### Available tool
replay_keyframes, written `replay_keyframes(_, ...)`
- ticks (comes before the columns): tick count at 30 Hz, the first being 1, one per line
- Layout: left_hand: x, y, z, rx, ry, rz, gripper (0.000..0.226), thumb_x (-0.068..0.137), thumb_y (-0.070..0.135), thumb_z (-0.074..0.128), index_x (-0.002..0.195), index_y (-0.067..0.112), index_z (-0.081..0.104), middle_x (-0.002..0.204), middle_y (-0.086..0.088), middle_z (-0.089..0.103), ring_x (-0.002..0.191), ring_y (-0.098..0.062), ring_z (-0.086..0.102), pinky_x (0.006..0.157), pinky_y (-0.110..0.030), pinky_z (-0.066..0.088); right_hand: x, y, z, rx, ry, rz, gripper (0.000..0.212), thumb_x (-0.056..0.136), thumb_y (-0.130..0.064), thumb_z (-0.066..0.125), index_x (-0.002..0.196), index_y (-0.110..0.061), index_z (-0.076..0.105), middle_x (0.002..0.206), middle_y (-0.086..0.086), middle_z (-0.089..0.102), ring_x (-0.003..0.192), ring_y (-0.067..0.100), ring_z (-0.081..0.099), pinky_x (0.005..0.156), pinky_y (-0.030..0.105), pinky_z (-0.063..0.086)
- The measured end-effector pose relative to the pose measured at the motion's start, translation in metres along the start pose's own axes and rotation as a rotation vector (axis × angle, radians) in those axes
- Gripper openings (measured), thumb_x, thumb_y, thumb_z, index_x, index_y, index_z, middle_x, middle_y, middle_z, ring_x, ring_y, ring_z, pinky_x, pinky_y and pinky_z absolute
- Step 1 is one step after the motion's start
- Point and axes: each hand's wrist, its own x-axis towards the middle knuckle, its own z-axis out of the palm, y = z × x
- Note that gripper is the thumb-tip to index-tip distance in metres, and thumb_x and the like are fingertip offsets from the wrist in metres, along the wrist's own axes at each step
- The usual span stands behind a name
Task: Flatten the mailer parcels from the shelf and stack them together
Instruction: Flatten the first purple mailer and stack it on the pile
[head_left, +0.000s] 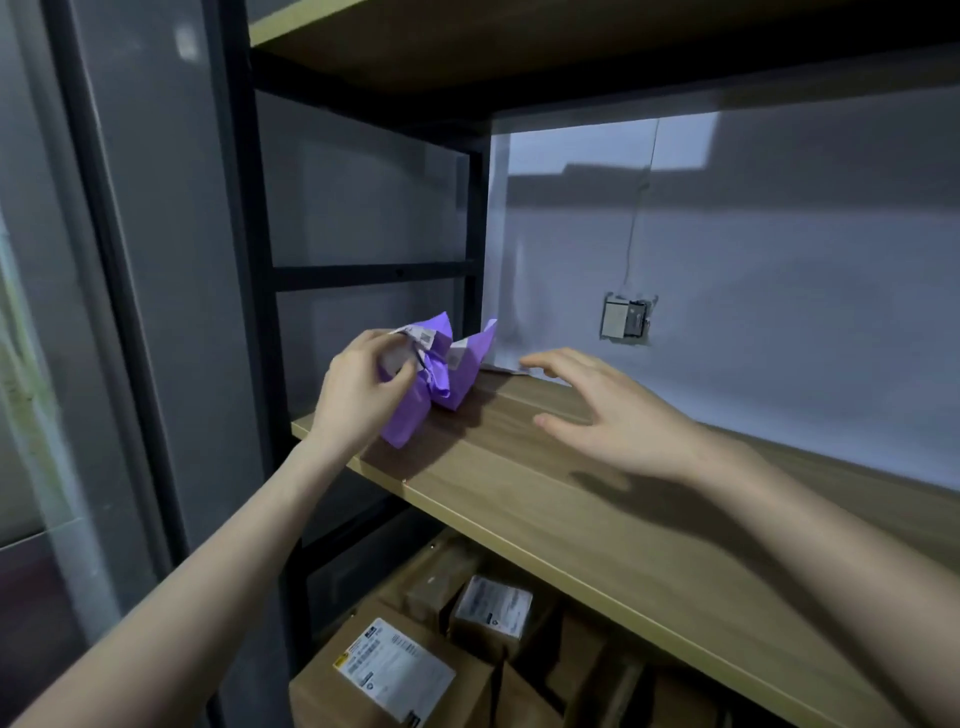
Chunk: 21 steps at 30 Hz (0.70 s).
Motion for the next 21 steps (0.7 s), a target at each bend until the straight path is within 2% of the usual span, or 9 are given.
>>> replay_keyframes(2,0.001,0.017,-0.004,-0.088,0.02,0.024,0.03,0.084,0.018,0.065,0.114,0.016,0.064,0.118,0.005,0.061,0.105,-0.012,0.057,0.087,-0.023,0.043,-0.004,0.003,-0.008,-0.015,0.011,0.011,0.05,0.091,-0.029,0.052,0.138,-0.03,0.035,0.139,-0.015,0.04,0.128,0.004,0.036,0.103,0.024,0.032)
replay_keyframes(4,0.002,0.038,-0.006,-0.216,-0.031,0.015,0.03,0.083,0.017,0.066,0.112,0.019,0.063,0.115,0.009,0.061,0.102,-0.01,0.058,0.087,-0.024,0.046,-0.009,0.006,-0.017,-0.03,0.031,0.022,0.051,0.091,-0.027,0.051,0.139,-0.028,0.034,0.139,-0.013,0.039,0.128,0.006,0.036,0.104,0.029,0.034)
replay_keyframes(7,0.001,0.074,-0.001,-0.437,-0.24,-0.027,0.032,0.082,0.013,0.069,0.112,0.023,0.064,0.113,0.01,0.064,0.101,-0.009,0.062,0.088,-0.025,0.051,-0.022,0.011,-0.03,-0.019,0.11,0.003,0.05,0.089,-0.023,0.048,0.138,-0.025,0.037,0.138,-0.01,0.04,0.128,0.01,0.036,0.105,0.031,0.034)
replay_keyframes(11,-0.013,0.122,0.026,-0.615,-0.526,0.034,0.032,0.085,0.002,0.064,0.114,0.015,0.064,0.113,0.008,0.066,0.094,-0.002,0.063,0.074,-0.011,0.049,-0.048,0.024,-0.051,-0.077,0.263,0.031,0.044,0.087,-0.028,0.049,0.131,-0.022,0.045,0.128,-0.006,0.047,0.119,0.014,0.039,0.102,0.038,0.036)
replay_keyframes(13,-0.02,0.14,0.043,-0.697,-0.595,0.055,0.03,0.087,-0.003,0.059,0.113,0.011,0.064,0.115,0.005,0.066,0.096,-0.001,0.063,0.077,-0.012,0.049,-0.066,0.031,-0.063,-0.116,0.286,0.098,0.042,0.088,-0.027,0.054,0.129,-0.023,0.046,0.124,-0.006,0.05,0.117,0.016,0.04,0.1,0.041,0.036)
replay_keyframes(16,-0.029,0.163,0.063,-0.775,-0.636,0.088,0.026,0.088,-0.008,0.054,0.108,0.005,0.065,0.111,0.0,0.067,0.091,0.003,0.063,0.074,-0.01,0.046,-0.097,0.044,-0.079,-0.155,0.276,0.217,0.039,0.087,-0.031,0.061,0.124,-0.023,0.051,0.114,-0.005,0.055,0.112,0.018,0.046,0.098,0.043,0.038)
replay_keyframes(19,-0.041,0.184,0.084,-0.889,-0.745,0.058,0.026,0.089,-0.01,0.052,0.106,0.005,0.065,0.106,0.002,0.069,0.088,-0.004,0.063,0.078,-0.017,0.049,-0.127,0.053,-0.091,-0.129,0.279,0.301,0.035,0.083,-0.036,0.065,0.114,-0.021,0.058,0.096,-0.003,0.057,0.099,0.019,0.051,0.092,0.044,0.042)
replay_keyframes(21,-0.049,0.194,0.098,-0.951,-0.824,0.034,0.028,0.088,-0.006,0.055,0.099,0.016,0.07,0.103,0.003,0.07,0.089,-0.016,0.06,0.083,-0.031,0.045,-0.144,0.057,-0.097,-0.132,0.291,0.33,0.033,0.081,-0.042,0.065,0.106,-0.021,0.06,0.094,-0.004,0.055,0.098,0.018,0.049,0.091,0.039,0.042)
